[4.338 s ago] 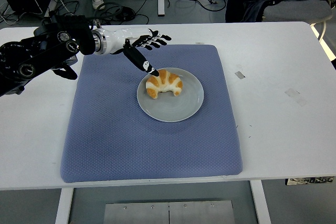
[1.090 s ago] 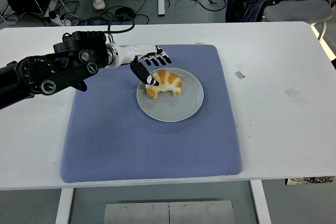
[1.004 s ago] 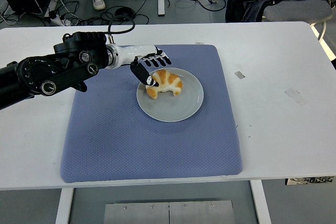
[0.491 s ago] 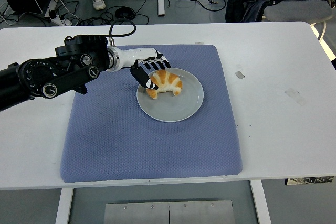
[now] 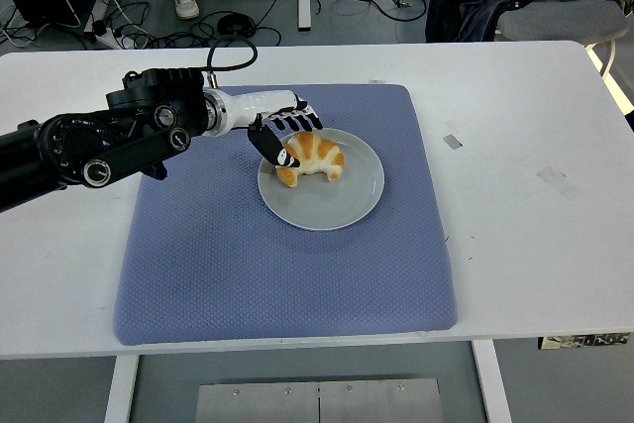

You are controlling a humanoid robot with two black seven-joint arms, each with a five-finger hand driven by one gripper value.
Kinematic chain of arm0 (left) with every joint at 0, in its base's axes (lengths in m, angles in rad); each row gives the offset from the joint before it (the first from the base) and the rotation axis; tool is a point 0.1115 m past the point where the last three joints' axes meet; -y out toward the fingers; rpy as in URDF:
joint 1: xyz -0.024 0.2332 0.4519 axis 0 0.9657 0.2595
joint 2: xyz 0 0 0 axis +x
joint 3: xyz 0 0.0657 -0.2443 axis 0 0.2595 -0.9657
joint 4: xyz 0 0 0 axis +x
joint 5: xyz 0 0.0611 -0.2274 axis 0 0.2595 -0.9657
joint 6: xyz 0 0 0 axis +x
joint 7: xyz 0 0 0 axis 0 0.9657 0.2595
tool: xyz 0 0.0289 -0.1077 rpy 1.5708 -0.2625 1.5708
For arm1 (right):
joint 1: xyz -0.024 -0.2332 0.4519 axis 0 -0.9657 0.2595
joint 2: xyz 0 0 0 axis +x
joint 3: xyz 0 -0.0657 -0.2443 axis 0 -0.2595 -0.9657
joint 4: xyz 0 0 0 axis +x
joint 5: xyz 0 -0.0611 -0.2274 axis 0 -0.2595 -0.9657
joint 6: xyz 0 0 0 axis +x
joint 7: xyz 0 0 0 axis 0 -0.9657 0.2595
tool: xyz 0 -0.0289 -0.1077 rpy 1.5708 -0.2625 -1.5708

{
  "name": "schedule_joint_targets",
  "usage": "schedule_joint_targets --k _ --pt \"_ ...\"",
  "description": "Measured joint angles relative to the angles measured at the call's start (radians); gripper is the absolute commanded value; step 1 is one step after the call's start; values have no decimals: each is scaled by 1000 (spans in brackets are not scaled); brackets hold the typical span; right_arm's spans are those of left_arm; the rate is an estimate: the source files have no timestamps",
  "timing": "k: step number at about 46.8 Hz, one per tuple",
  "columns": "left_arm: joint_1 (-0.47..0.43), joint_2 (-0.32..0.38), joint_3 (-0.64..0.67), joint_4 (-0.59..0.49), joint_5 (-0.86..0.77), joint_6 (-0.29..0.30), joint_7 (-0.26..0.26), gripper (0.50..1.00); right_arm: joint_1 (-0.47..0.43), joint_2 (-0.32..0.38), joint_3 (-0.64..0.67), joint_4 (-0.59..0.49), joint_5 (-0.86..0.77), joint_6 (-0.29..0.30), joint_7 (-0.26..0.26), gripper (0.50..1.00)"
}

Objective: Place the bread on the table

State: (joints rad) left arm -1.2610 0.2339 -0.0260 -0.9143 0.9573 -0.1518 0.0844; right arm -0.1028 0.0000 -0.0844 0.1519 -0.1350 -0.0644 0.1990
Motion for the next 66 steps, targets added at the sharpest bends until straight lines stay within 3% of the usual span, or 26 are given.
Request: schedule_joint_targets --k 20,37,66 --pt "0 -1 28 0 1 12 0 802 0 0 0 0 0 0 0 1000" --pt "-7 4 35 0 1 12 0 757 0 0 0 0 0 0 1 1000" --pt "-18 6 36 -18 1 6 -1 769 0 0 0 0 0 0 1 1000"
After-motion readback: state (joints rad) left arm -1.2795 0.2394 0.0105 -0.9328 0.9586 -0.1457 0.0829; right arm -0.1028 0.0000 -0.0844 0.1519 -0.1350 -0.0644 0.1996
